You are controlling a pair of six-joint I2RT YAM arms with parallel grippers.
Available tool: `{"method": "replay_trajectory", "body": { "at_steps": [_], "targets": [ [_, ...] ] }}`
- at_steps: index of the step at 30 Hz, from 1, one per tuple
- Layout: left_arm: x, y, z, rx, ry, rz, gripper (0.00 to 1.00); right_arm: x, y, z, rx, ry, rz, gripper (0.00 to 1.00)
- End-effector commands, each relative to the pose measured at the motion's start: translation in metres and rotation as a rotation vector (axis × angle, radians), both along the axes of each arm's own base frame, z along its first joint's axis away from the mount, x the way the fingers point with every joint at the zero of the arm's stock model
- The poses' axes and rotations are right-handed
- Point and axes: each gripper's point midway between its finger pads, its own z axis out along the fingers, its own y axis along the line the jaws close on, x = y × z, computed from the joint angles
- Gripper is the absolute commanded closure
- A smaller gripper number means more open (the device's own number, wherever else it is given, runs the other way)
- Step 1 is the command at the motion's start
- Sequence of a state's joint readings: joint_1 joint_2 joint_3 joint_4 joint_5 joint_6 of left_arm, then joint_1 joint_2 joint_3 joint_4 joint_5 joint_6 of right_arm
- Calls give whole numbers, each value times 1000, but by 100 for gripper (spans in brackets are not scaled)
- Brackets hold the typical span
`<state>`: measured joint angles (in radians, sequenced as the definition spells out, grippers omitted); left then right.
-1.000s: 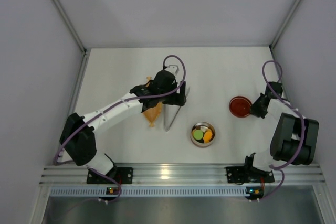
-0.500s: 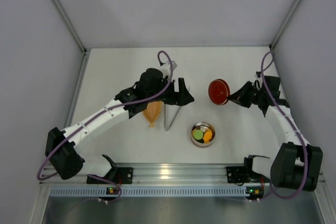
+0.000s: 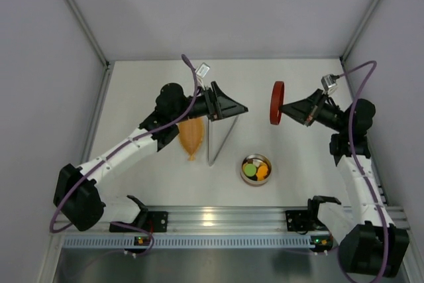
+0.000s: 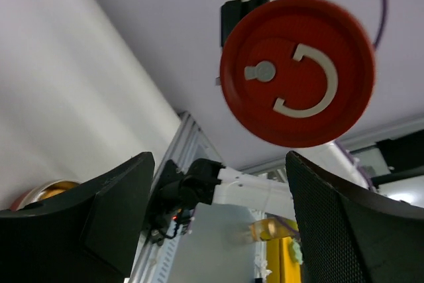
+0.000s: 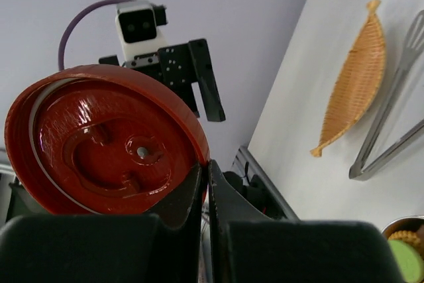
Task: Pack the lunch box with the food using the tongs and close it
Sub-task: Pick up the box lid from the center of the board.
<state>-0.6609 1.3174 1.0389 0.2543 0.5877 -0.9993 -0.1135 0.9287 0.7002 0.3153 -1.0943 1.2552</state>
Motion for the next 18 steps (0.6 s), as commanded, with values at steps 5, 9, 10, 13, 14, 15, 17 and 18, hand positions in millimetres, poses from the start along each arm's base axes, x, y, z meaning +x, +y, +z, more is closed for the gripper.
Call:
{"method": "replay_trajectory", "body": {
  "at_steps": [5,9,10,13,14,15,17,18],
  "targets": [
    [-38,4,95,-352,-120,-196,15,-60,14,50,31,-161,145,100],
    [-47,9,108,-400,-132,-223,15,-70,16,56,16,-169,160,100],
    [-51,11,112,-414,-143,-236,15,-73,17,58,13,-181,165,100],
    [-60,12,117,-447,-121,-271,15,-80,18,67,1,-218,178,100],
    [-65,14,119,-463,-123,-292,15,-81,18,67,-8,-232,179,100],
    [-68,14,121,-469,-121,-304,15,-82,19,71,-14,-245,181,100],
    [-74,13,121,-472,-112,-322,15,-82,19,67,-35,-246,183,100],
    [-77,13,121,-468,-110,-329,15,-83,19,68,-43,-251,182,100]
  ]
}}
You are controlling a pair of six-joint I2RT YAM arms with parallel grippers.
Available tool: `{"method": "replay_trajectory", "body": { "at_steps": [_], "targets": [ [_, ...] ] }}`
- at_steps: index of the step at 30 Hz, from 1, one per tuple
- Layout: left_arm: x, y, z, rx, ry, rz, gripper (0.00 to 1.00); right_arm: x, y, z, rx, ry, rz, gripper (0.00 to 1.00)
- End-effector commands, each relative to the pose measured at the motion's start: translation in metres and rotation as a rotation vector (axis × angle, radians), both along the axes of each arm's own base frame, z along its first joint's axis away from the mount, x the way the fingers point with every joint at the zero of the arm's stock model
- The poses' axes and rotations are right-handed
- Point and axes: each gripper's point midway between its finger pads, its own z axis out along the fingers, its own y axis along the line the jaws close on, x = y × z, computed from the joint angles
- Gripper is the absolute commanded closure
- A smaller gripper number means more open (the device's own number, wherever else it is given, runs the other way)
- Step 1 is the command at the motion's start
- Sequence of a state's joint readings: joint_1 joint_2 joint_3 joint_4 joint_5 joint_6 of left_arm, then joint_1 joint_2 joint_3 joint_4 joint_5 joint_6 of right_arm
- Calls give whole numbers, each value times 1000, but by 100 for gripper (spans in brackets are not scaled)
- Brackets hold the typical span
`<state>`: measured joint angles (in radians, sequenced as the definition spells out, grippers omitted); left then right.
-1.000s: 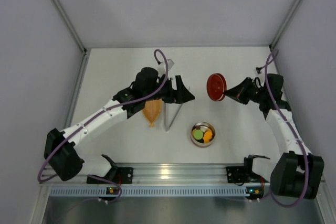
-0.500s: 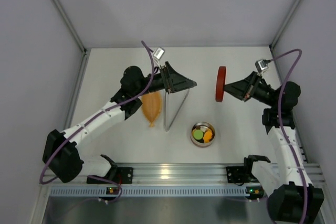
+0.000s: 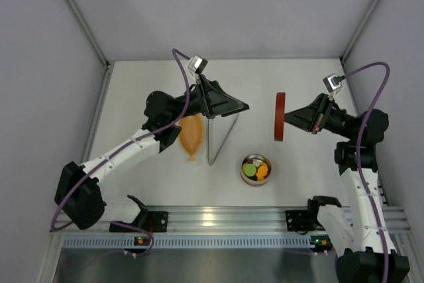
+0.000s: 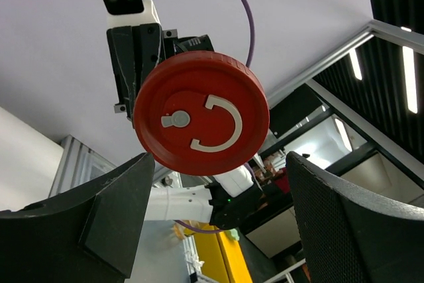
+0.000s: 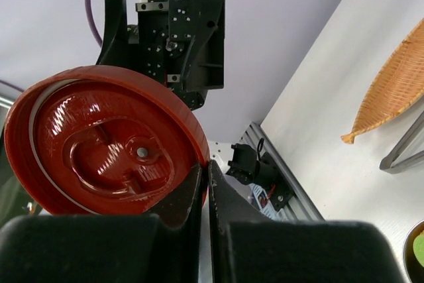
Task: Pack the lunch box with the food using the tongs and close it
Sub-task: Pick up the box lid from the center of the board.
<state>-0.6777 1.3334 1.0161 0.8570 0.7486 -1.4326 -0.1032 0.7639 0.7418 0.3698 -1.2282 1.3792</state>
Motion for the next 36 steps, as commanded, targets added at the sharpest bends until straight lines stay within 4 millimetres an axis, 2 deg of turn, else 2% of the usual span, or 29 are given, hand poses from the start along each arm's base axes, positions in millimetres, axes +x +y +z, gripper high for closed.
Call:
{"method": "replay_trajectory", "body": {
  "at_steps": [1,7,9,11,14,15,18,28,34,36],
  "targets": [
    [-26,6,17,-64,-66,-69,16,-16,4,18,-46,-108,26,100],
    [-48,-1,19,-62,-68,-103,16,-25,5,26,-81,-188,16,100],
    [-49,-3,19,-49,-64,-96,17,-26,5,27,-92,-199,12,100],
    [-53,-5,19,-39,-104,-87,17,-22,4,24,-88,-159,6,100],
    [-55,-6,16,0,-196,-43,17,-11,4,8,-64,-8,15,100],
    [-50,-9,7,47,-183,-21,17,-9,4,5,-56,23,15,100],
    [-46,-10,2,90,-298,44,17,-7,3,-3,-38,103,11,100],
    [-7,-17,-55,259,-489,248,19,-7,8,-38,-7,410,3,100],
    [9,-21,-71,283,-642,362,19,-14,11,-57,-28,538,8,100],
    [12,-22,-70,272,-709,405,18,-16,12,-63,-37,584,11,100]
  ]
}}
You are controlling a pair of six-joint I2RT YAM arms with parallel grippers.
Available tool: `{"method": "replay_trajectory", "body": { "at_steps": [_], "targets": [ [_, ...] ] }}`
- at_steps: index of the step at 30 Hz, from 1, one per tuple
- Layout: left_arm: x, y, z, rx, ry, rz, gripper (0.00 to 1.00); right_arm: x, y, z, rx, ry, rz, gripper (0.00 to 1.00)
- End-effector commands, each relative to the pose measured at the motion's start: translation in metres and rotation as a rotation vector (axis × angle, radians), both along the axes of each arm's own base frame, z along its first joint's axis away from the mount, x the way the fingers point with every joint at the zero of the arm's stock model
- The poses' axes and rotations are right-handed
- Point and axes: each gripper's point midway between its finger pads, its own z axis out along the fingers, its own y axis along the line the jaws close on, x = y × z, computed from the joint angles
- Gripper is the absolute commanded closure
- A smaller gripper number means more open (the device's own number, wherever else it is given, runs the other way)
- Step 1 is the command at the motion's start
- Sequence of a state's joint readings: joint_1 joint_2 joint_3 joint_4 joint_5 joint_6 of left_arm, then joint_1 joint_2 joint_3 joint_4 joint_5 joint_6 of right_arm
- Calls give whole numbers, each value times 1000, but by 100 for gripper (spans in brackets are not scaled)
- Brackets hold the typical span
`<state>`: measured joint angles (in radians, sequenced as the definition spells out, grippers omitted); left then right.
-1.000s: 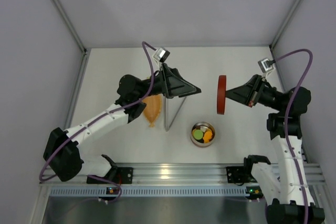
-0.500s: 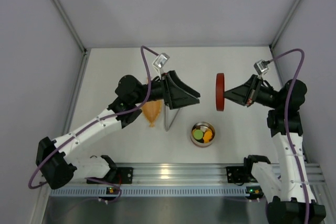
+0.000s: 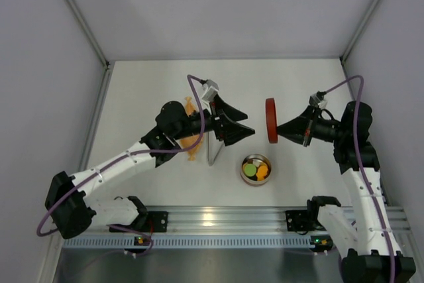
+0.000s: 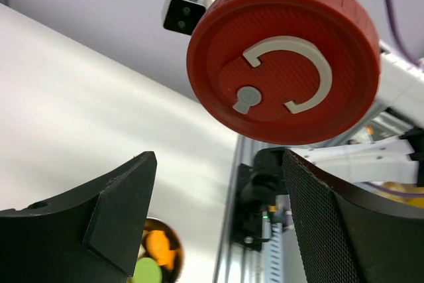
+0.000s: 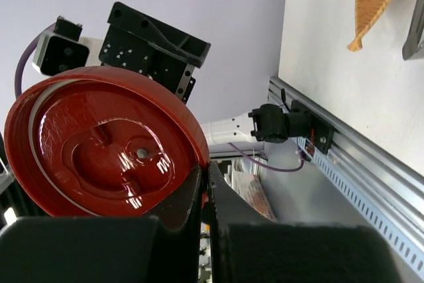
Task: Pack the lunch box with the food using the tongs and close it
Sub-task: Pick up the box lid from the center of the board.
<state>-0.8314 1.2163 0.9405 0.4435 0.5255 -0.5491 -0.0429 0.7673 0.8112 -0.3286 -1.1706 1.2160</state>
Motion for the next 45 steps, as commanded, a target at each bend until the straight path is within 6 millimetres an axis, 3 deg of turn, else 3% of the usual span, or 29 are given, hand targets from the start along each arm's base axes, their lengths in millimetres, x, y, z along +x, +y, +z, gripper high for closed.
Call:
{"method": "replay_trajectory", "body": {
  "at_steps": [1,10,25,45],
  "targets": [
    [12,0,9,-26,-220,85,18,-8,4,-13,-19,107,10,100],
    [11,-2,13,-65,-400,175,18,-9,3,-15,-27,176,-18,100],
    [-14,-14,37,-239,-538,88,17,-9,3,1,-13,174,-24,100],
    [-24,-34,33,-305,-758,26,17,-23,4,5,-47,169,13,100]
  ]
}}
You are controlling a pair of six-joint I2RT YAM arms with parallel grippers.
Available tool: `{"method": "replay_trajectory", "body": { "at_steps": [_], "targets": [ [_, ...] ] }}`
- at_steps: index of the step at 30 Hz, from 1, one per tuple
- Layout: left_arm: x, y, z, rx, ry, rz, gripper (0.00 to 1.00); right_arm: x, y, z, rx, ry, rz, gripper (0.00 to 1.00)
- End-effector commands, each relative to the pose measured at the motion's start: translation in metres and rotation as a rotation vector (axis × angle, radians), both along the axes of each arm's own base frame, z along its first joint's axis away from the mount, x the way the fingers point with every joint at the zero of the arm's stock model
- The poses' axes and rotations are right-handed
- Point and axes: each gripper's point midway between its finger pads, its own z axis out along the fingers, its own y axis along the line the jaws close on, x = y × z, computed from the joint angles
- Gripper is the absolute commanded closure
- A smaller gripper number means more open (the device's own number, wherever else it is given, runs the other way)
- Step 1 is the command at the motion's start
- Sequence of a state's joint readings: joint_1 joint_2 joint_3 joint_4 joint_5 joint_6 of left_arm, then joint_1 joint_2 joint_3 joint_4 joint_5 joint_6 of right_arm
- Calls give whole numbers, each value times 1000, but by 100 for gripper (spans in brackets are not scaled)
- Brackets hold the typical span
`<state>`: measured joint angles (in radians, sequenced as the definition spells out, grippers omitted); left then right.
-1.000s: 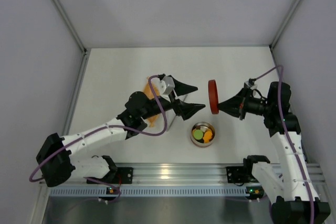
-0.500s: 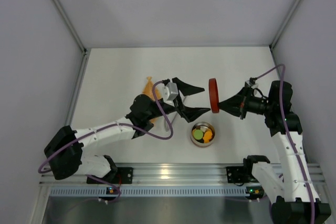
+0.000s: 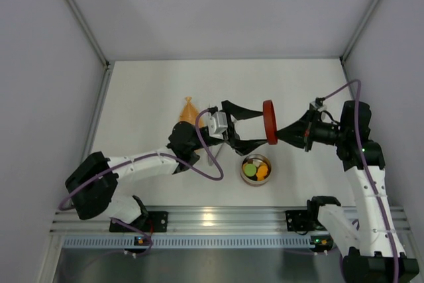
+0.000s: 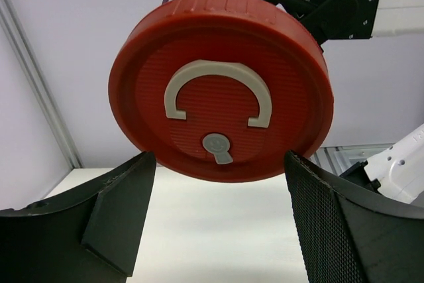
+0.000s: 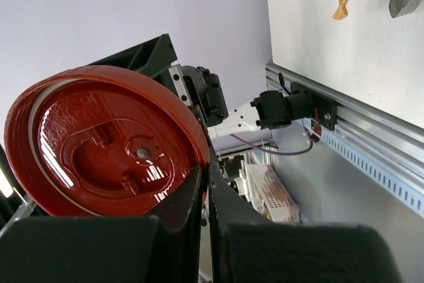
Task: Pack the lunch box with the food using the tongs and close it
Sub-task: Pick up the box lid from the center of the board.
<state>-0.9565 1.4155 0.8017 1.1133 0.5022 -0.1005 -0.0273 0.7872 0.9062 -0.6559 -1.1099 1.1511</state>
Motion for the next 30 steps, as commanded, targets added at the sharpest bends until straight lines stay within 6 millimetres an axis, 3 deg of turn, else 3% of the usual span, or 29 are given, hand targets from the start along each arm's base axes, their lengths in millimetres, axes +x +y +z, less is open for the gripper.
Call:
{"method": "replay_trajectory", "body": {
  "at_steps": [1,9,22,30],
  "targets": [
    [-11,3,32,-98,-136,-26,17,-14,3,16,-2,-32,45,100],
    [-14,9,39,-121,-165,-15,17,-18,3,11,-23,-18,56,100],
    [-35,20,65,-135,-188,-83,17,-17,2,7,-33,-3,50,100],
    [-33,10,58,-111,-179,-111,18,-16,2,11,-36,-15,44,100]
  ]
}}
